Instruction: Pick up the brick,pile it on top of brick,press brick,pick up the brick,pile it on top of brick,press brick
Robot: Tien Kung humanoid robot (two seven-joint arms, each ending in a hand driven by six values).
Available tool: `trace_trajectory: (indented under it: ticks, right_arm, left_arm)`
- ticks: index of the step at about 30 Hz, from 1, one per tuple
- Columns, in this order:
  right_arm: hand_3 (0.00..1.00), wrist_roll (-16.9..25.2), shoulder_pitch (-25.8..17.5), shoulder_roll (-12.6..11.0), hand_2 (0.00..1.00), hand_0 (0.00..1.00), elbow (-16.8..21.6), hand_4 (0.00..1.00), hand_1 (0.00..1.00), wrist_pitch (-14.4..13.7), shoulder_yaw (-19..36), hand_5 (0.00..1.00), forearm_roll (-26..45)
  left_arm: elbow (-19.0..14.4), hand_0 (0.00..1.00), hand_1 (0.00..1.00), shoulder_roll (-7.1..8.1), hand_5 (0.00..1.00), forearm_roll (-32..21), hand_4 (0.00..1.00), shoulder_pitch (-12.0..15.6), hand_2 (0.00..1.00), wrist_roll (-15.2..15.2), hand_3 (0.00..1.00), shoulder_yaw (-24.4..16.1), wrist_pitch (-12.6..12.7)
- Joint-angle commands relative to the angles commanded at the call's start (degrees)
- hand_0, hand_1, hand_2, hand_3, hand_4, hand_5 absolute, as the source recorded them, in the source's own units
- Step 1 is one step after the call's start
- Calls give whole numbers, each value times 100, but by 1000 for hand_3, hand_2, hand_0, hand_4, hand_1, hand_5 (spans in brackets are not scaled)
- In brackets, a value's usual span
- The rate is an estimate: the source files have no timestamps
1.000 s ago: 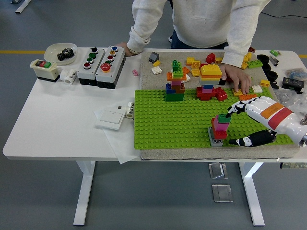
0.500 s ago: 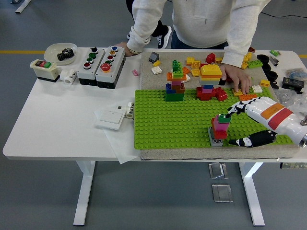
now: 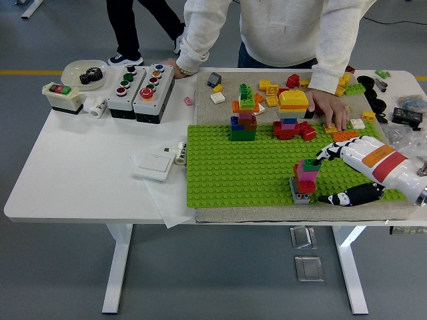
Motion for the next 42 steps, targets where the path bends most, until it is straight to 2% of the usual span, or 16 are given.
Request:
trace_trajectory:
  ticks: [34, 42]
  right_arm:
    - [661, 59, 22, -29, 740, 586, 51, 939, 612, -62, 103, 518, 109]
    - [659, 159, -6, -26, 742, 593, 159, 939, 622, -198, 30, 518, 193]
  left_arm:
    - [0, 829, 719, 6, 511, 0, 527, -17, 600, 2, 533, -19, -1]
    - [0, 829, 720, 8, 511, -11, 527, -29, 600, -1, 533, -15, -1]
